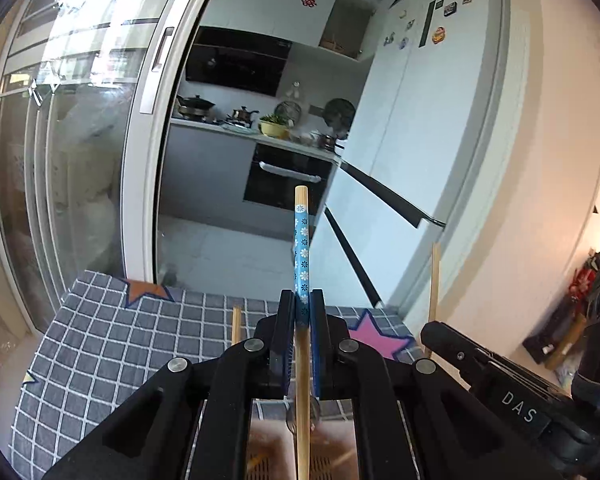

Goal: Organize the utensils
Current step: 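Lift both chopsticks upright and carry them over the white holder, then lower the chopsticks into the holder and open both tools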

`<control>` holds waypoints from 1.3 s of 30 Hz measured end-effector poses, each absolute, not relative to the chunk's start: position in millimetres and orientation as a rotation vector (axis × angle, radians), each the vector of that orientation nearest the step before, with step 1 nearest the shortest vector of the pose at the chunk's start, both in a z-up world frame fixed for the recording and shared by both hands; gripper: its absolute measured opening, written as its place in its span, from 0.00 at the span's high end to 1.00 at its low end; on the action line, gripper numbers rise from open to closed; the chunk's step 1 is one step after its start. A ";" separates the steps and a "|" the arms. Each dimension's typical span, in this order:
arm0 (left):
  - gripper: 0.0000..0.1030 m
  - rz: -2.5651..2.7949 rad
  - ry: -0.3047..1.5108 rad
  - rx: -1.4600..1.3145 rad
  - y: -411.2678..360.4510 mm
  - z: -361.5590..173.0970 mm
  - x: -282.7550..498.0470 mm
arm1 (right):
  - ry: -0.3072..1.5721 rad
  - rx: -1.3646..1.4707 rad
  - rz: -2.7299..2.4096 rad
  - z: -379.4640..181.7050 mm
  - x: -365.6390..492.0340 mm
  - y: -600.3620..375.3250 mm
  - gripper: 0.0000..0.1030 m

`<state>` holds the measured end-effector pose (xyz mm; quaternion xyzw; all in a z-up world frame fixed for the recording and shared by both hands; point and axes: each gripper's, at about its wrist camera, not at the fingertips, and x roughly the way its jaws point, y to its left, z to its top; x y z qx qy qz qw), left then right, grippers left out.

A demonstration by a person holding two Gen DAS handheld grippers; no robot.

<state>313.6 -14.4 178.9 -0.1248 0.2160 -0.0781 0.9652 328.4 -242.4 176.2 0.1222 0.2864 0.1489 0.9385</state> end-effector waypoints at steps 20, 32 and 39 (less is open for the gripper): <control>0.62 -0.008 0.340 -0.123 -32.5 112.7 327.6 | 0.441 0.140 0.328 112.2 345.4 -219.3 0.94; 0.62 -0.045 0.360 -0.013 -47.5 97.5 293.8 | 0.361 0.105 0.313 113.6 296.5 -232.3 0.94; 0.62 -0.081 0.396 -0.013 -49.7 105.3 303.1 | 0.420 0.174 0.285 113.4 313.8 -242.8 0.93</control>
